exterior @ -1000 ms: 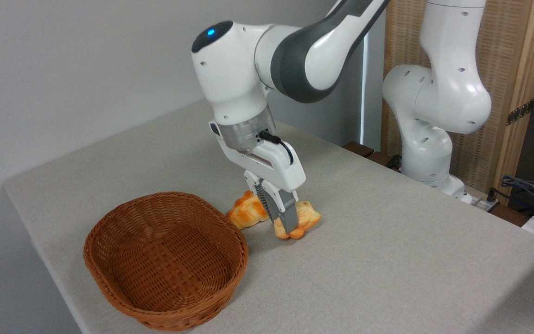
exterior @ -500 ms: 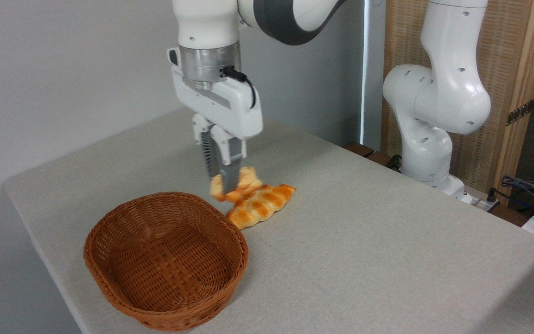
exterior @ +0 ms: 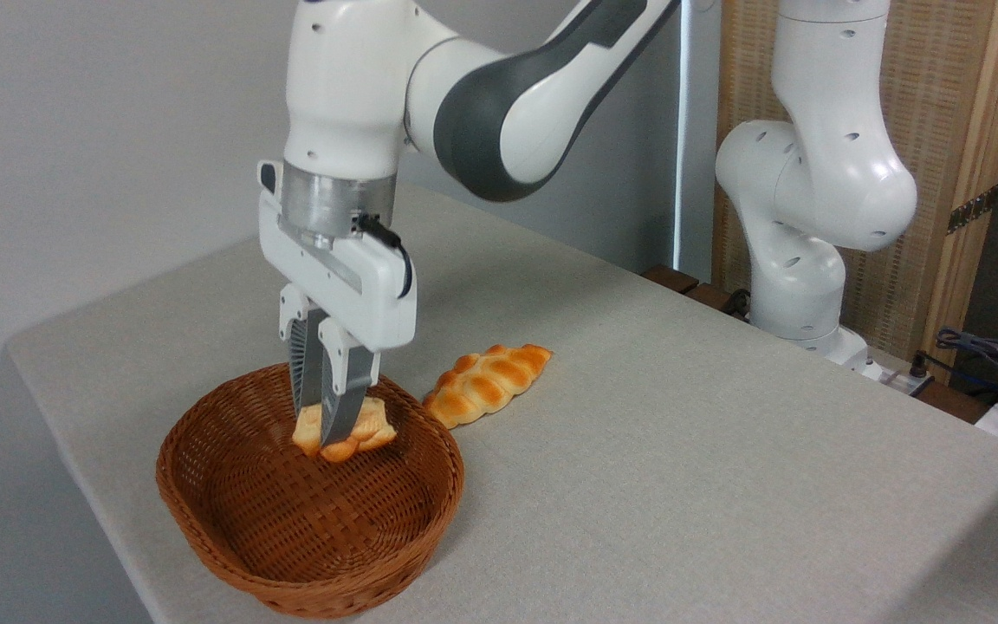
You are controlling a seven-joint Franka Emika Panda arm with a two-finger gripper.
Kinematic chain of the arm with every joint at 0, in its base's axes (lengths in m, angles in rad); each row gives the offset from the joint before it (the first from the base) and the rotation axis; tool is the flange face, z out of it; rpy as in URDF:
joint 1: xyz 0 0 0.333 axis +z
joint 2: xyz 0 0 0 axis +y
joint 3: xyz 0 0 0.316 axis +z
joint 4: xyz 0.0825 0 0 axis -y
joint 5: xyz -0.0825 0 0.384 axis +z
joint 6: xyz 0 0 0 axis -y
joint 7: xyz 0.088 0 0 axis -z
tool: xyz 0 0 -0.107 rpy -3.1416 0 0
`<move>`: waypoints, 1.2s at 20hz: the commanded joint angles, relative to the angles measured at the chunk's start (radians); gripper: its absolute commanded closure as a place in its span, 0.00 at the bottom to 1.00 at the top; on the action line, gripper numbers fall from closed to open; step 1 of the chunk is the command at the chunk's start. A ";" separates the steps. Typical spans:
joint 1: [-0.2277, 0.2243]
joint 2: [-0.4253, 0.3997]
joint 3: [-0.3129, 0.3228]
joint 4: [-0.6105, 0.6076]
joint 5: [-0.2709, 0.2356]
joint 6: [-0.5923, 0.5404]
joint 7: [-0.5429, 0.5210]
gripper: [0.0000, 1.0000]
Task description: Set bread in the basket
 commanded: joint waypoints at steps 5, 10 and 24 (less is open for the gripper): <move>-0.001 0.011 0.000 0.018 -0.022 0.010 0.007 0.00; -0.004 -0.001 0.002 0.018 -0.022 0.010 0.004 0.00; 0.005 -0.184 0.020 0.049 -0.002 -0.370 -0.063 0.00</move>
